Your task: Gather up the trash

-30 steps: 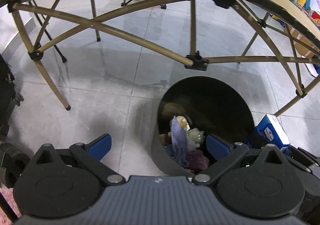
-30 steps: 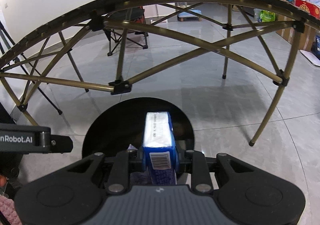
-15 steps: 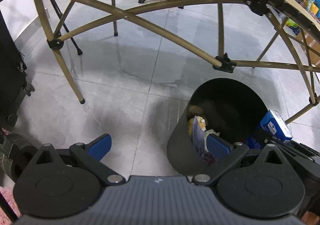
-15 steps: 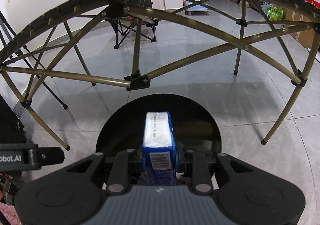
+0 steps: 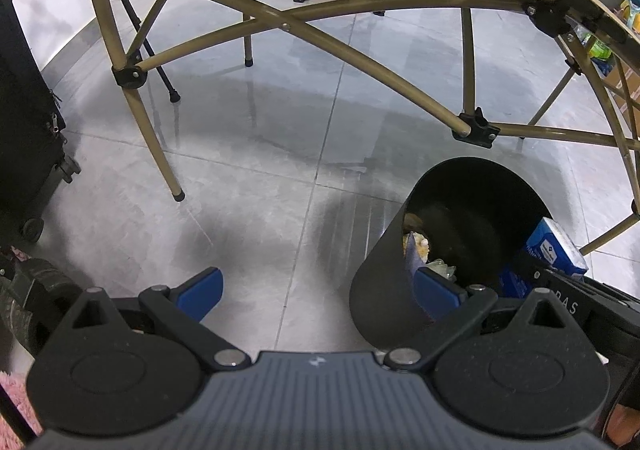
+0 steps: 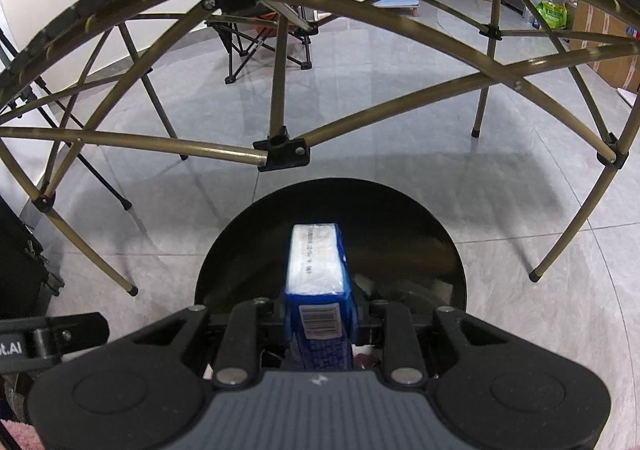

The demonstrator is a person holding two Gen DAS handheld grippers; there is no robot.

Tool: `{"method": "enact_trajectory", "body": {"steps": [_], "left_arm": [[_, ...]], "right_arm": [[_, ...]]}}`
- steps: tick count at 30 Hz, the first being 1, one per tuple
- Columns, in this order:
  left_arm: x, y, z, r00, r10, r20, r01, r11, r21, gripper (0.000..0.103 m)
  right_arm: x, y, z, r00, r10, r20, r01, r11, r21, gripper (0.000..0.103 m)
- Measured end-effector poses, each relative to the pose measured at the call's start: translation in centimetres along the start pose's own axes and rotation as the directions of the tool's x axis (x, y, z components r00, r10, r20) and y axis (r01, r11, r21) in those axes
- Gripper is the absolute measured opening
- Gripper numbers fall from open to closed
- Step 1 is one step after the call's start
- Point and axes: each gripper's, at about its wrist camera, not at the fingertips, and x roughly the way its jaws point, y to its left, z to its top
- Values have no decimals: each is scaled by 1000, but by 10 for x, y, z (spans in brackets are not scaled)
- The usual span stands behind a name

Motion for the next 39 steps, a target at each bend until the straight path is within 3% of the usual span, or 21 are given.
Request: {"method": "enact_trajectory", "body": {"steps": [5,7,9,11,14,27,39], "left_arm": [[-1,0,0,1000,-1,2,1,1000,1,103],[-1,0,0,1000,-2,3,2,1000,2,103],[-1,0,0,1000,-1,3,1,1000,1,103],[-2,0,0,1000,-1,3,1,1000,0,103],[-4,0,-1,1000,-2,7,2,1000,1,103],[-15,-4,-5,999,-5,44,4,1000,25,103],[-44,-14,-17,991,3,135,-13,998,69,103]], "right_arm": [[2,0,0,1000,-10,-6,10,1000,-5,27],[2,-1,0,1000,-17,-5,17,1000,-5,36],[2,-2,1,1000,-27,-2,27,1000,-4,75],[1,-3,2,1000,-28,3,28,1000,-3,93],[2,-2,2,999,-33,-2,33,999,-13,103],[-9,-8,0,1000,-29,2,29,999,-20,103],[-42,-9,-7,1000,-25,19,26,999,-44,103]]}}
